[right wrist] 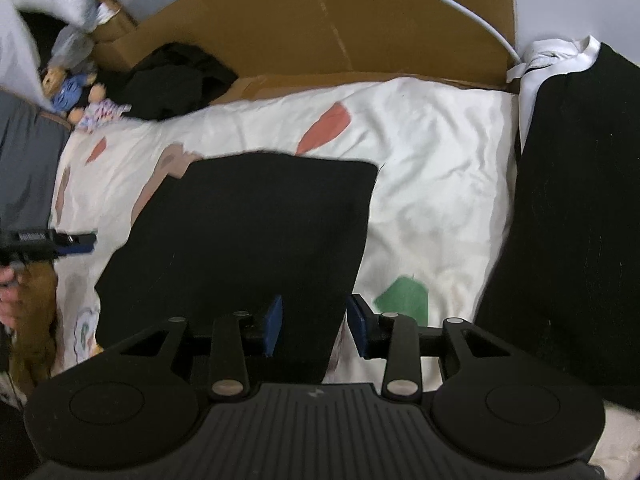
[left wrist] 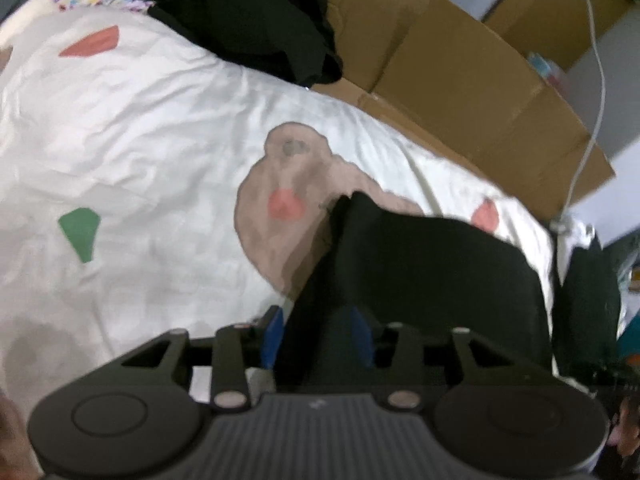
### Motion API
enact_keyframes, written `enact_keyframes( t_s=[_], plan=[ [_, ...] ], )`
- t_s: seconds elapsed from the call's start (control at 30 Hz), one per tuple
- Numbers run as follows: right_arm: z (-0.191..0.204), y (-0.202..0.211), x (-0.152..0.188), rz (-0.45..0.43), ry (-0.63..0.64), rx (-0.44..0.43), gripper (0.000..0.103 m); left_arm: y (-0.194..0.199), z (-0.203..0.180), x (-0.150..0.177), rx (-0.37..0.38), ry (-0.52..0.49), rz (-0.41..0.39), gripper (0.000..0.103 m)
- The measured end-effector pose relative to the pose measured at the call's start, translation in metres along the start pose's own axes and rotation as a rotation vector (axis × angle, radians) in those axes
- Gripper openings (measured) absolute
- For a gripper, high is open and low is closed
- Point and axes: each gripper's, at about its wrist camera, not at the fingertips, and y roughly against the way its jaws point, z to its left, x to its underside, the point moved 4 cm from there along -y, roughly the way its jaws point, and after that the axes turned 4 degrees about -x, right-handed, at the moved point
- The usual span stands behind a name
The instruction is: Fold clothes
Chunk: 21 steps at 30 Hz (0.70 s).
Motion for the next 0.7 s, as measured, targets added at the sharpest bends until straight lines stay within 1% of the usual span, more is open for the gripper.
enact_keyframes(
  t_s=[0.07, 0.17, 0.23, 0.4, 0.47, 0.5, 0.57, 0.67, 0.7],
  plan=[
    [0.005, 0.003, 0.010, 0.012, 0.014, 0.012, 0.040, 0.004, 0.000, 0.012, -0.015, -0.015, 0.026, 0.043],
    [0.009, 0.007, 0.024, 0.033, 0.027, 0.010, 0.040, 0.005, -0.002, 0.030, -0.015, -0.022, 0.056, 0.044],
    [0.010, 0.007, 0.034, 0.054, 0.031, 0.004, 0.040, 0.002, -0.003, 0.042, -0.015, -0.024, 0.075, 0.047],
    [0.015, 0.001, 0.057, 0.114, 0.080, -0.010, 0.040, -0.010, -0.005, 0.065, -0.021, -0.028, 0.123, 0.048],
    [0.018, -0.003, 0.063, 0.134, 0.104, -0.006, 0.040, -0.015, -0.006, 0.071, -0.029, -0.030, 0.137, 0.049],
    [0.019, -0.006, 0.066, 0.143, 0.114, -0.003, 0.040, -0.018, -0.006, 0.073, -0.035, -0.030, 0.141, 0.054],
    [0.021, -0.012, 0.071, 0.160, 0.133, 0.004, 0.040, -0.023, -0.004, 0.076, -0.048, -0.029, 0.143, 0.058],
    [0.021, -0.018, 0.074, 0.169, 0.149, 0.022, 0.038, -0.033, -0.003, 0.080, -0.037, -0.018, 0.154, 0.058],
    [0.021, -0.020, 0.075, 0.169, 0.158, 0.028, 0.035, -0.035, -0.002, 0.080, -0.028, -0.007, 0.155, 0.060]
  ],
)
